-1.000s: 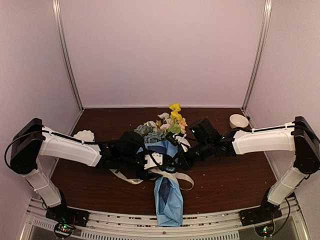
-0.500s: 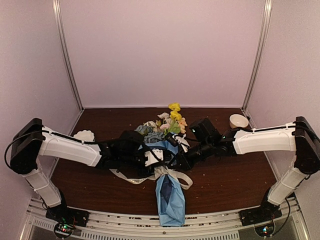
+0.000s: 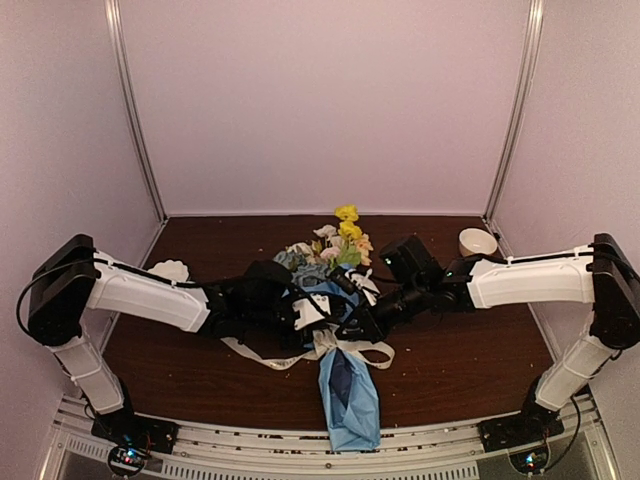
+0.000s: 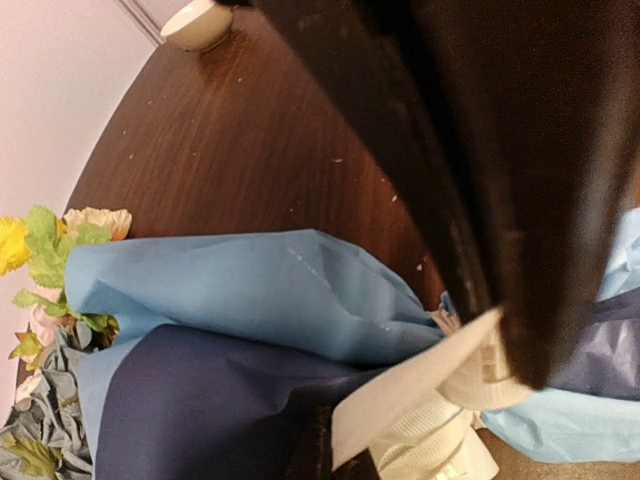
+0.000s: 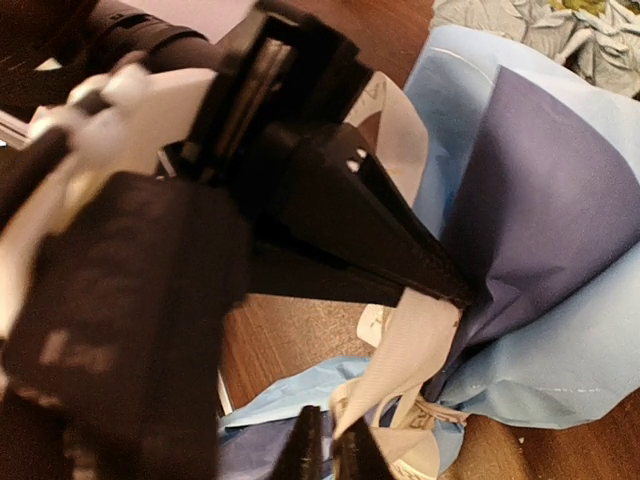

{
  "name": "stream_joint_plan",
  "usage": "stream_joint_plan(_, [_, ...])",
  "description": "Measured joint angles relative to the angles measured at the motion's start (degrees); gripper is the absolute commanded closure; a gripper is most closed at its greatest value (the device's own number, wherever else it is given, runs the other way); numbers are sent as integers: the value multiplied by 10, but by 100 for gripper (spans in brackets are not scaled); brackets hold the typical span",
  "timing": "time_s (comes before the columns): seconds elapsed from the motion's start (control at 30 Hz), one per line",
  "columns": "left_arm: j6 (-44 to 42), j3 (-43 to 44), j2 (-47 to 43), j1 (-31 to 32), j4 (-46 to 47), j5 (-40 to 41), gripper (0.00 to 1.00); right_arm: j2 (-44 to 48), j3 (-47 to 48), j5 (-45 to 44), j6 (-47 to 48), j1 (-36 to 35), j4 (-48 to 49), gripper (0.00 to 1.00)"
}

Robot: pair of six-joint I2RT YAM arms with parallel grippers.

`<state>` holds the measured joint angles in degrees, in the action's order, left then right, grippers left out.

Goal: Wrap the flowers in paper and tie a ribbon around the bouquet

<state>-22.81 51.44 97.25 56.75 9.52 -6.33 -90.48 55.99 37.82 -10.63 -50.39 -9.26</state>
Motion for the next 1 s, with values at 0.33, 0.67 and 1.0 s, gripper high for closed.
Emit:
stream_joint_plan(0.33, [12,-2,6,0,12,19,100,39,-34,25,-30,58,51,56])
stream_joint_plan(0.67, [20,-2,6,0,14,19,96,-58,-10,16,-47,89,61,69])
stream_joint_plan(1.0, [24,-2,6,0,14,19,90,-92,-9,107,-64,71,114,70])
